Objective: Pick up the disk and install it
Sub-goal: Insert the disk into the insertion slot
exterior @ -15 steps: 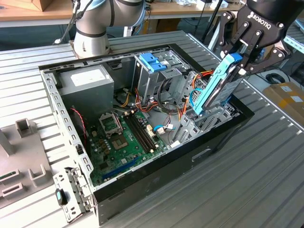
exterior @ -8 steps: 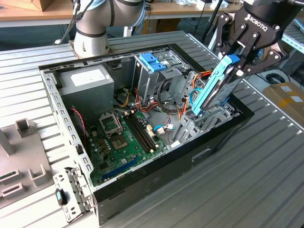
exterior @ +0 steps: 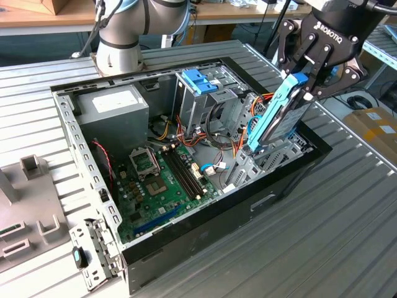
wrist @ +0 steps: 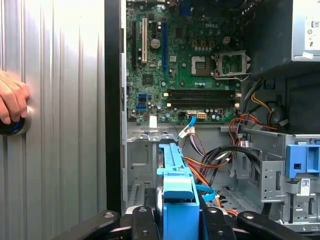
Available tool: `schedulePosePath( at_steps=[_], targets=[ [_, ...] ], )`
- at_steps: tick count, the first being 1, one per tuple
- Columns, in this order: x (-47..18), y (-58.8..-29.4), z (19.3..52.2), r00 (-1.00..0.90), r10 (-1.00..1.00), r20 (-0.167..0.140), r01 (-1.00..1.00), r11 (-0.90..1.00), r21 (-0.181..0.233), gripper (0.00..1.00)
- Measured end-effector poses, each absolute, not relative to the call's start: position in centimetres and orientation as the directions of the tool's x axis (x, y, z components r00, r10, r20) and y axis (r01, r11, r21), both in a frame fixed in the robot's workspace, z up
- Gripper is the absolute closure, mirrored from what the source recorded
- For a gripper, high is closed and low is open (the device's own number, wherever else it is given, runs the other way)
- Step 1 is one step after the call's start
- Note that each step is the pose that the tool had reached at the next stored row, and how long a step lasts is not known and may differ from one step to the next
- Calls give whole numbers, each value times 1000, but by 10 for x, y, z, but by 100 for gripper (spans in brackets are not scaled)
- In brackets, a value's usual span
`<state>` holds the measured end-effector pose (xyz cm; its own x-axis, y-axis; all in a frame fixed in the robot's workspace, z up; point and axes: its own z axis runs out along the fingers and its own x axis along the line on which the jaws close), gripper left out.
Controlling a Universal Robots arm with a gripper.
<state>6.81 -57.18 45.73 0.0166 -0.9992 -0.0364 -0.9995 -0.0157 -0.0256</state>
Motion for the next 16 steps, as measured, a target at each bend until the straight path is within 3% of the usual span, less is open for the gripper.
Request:
schedulePosePath(
  at_steps=[16],
  targets=[
    [67, -569, 443, 17, -999, -36, -1000, -16, -26, 63]
  ],
)
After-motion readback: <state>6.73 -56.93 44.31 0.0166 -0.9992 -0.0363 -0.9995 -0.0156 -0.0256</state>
